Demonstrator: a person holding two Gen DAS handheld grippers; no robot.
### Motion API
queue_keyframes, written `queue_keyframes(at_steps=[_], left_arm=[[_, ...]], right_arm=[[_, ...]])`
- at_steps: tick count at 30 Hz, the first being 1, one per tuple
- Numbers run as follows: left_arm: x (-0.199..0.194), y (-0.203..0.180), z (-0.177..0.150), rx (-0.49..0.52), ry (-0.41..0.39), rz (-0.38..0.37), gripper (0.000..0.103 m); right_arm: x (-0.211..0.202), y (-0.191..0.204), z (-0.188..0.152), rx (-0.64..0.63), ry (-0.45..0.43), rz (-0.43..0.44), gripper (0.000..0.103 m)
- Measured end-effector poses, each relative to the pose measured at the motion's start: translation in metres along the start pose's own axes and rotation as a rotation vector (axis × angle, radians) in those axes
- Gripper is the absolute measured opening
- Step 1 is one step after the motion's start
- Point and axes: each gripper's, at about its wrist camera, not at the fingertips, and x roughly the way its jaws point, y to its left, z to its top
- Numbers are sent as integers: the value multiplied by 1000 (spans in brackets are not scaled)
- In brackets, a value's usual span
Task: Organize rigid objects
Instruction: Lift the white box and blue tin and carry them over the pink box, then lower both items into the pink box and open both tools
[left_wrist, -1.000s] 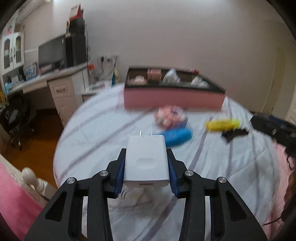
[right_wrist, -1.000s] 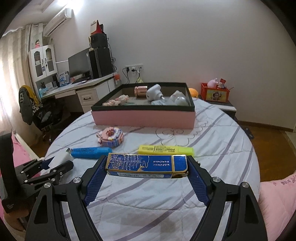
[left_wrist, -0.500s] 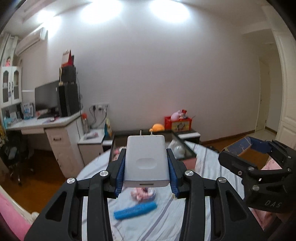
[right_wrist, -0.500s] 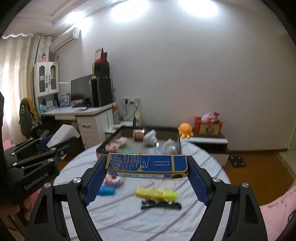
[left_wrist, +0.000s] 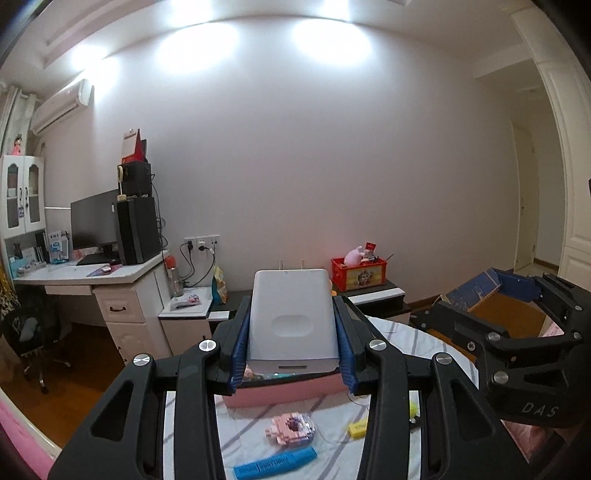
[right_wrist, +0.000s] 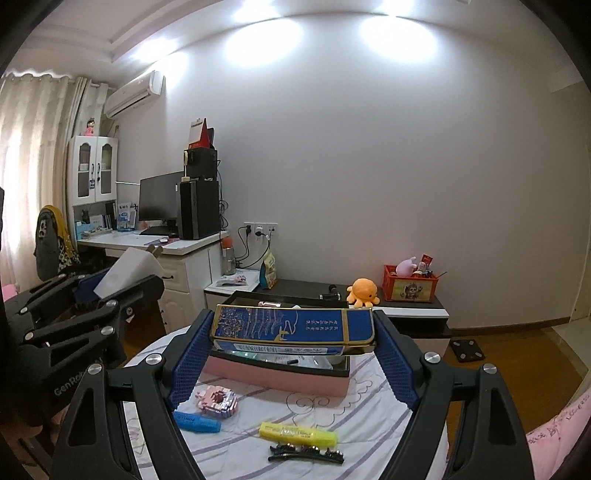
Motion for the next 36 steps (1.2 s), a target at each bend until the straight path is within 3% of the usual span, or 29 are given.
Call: queue_keyframes(at_steps=[8,18,22,25,30,36], left_arm=[[62,15,-4,-4,89,-13,41],[197,28,-48,-2,350,-42,41],[228,25,-67,23,428,-42,41],[237,26,-74,21,443,-31,42],[233,27,-72,9,424,-14,62],[191,41,-47,-29,330,22,94]], right_arm=[[56,-9,7,-13,58,10,84],[194,-19,-27,-19,318,38,84],[228,-22,-46,-24,397,28,84],[241,-27,-53,-23,419,17,84],[237,-31,-54,-20,399,16,86],[208,-35,-34,16,328,0,91]])
